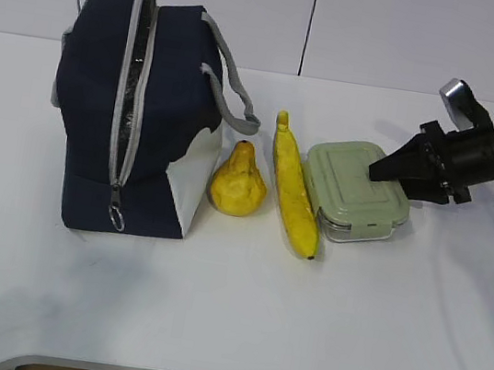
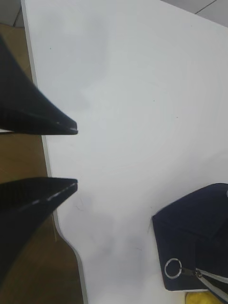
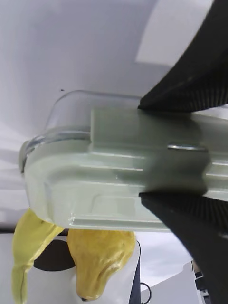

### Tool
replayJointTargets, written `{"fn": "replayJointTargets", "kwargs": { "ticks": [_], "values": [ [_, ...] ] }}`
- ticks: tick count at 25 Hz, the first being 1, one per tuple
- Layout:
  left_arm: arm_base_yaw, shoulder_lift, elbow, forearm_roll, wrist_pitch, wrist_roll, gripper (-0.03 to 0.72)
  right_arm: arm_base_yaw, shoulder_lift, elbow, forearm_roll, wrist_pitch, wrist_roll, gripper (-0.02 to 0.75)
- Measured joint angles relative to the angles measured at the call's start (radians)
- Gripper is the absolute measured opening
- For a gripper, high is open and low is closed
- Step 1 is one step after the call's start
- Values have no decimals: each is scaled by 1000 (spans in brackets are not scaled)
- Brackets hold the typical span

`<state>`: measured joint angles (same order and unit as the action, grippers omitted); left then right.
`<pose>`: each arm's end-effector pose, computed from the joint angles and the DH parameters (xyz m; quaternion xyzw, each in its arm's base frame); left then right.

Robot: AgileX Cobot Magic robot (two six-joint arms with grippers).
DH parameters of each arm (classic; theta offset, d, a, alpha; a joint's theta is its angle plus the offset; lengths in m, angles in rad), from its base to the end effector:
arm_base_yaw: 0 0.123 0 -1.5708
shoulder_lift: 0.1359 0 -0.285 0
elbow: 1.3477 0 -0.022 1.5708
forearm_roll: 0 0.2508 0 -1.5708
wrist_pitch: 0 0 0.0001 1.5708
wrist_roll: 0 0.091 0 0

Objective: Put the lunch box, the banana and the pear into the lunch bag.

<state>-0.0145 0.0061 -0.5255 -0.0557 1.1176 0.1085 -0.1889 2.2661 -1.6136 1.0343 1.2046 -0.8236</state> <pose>-0.0094 -0.0044 0.2799 0.0551 0.8608 -0.0040 0.5060 0.4442 -0.0105 0.1452 -0.0590 0.8910 0.4282 0.1386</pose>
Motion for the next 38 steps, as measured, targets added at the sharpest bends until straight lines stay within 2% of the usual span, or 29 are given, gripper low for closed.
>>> {"fn": "replayJointTargets", "kwargs": {
  "ticks": [20, 25, 32, 38],
  "values": [
    [0, 0, 0, 0, 0, 0, 240, 2, -93, 4, -85, -25, 231, 382],
    [0, 0, 0, -42, 0, 0, 240, 2, -129, 6, -85, -25, 287, 382],
    [0, 56, -8, -129, -24, 0, 240, 2, -198, 7, 20, -25, 328, 381],
    [0, 220, -99, -204, -135, 0, 269, 4, -243, 7, 121, -22, 339, 381]
  ]
}}
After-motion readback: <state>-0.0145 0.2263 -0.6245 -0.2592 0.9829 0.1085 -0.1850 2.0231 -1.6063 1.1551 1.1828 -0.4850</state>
